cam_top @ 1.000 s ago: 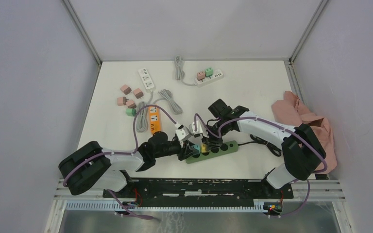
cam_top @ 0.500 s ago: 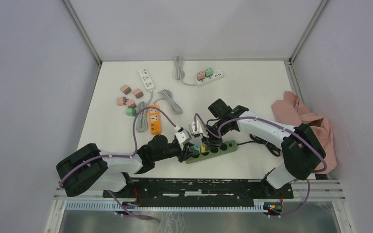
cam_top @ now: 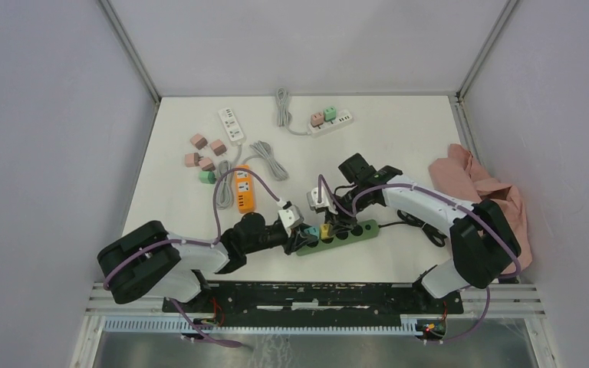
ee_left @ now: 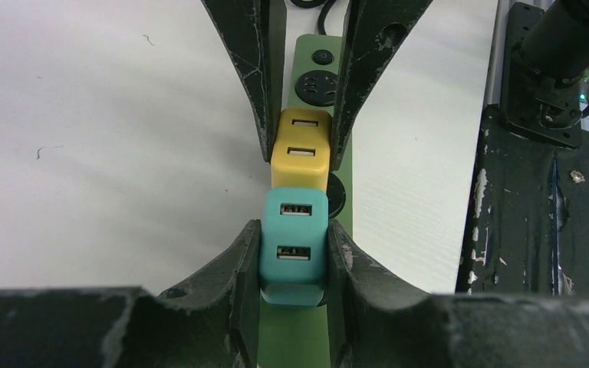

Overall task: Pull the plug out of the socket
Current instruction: Remove the plug from the socket.

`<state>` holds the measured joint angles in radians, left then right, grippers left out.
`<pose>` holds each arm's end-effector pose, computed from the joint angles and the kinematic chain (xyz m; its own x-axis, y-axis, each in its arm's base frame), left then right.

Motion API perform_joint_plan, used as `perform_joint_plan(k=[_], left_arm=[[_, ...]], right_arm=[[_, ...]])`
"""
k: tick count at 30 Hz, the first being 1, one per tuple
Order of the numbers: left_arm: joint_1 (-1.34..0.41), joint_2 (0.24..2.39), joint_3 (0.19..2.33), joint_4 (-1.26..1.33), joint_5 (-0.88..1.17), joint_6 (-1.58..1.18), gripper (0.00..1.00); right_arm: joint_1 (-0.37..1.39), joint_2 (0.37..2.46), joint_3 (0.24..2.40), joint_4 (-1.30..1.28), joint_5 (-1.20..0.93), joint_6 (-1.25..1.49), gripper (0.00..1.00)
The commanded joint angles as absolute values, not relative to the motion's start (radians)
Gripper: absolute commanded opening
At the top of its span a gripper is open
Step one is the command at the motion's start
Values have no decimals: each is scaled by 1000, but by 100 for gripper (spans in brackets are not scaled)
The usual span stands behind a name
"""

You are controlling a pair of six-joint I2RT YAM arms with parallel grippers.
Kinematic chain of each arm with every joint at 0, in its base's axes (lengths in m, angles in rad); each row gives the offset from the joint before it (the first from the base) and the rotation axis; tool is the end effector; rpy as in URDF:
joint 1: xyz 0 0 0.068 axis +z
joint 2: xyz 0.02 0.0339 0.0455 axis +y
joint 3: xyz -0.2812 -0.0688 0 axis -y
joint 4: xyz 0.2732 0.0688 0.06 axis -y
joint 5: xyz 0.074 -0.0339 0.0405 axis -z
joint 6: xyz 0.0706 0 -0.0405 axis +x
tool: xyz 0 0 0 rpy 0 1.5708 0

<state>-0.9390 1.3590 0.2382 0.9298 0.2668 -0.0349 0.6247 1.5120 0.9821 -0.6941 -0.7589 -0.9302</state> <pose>0.1464 -0.2315 0.1415 -0.1445 0.1405 -0.9795 0.9268 0.3659 -0.0843 0.2247 0.2219 0.1901 0.0364 -0.6909 -0.7220 -0.9786 -0.1710 0.1143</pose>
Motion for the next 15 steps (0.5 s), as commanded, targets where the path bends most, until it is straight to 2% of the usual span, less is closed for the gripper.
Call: perform_joint_plan(k=[1, 5, 8, 12, 15], left_arm=[[-929, 1374, 232, 949, 256, 25, 3], [-929, 1439, 270, 972, 292, 12, 3], [-929, 1480, 279, 992, 291, 7, 3], [-924, 1501, 269, 994, 265, 7, 3], [-910, 1505, 268, 994, 268, 0, 3]], right_arm=[[659, 1467, 970, -763, -773, -973, 0], [709, 1471, 992, -652, -770, -798, 0], [688, 1457, 990, -615, -687, -758, 0], [576, 1449, 1000, -711, -660, -889, 0], [539, 1421, 980, -838, -718, -1043, 0]])
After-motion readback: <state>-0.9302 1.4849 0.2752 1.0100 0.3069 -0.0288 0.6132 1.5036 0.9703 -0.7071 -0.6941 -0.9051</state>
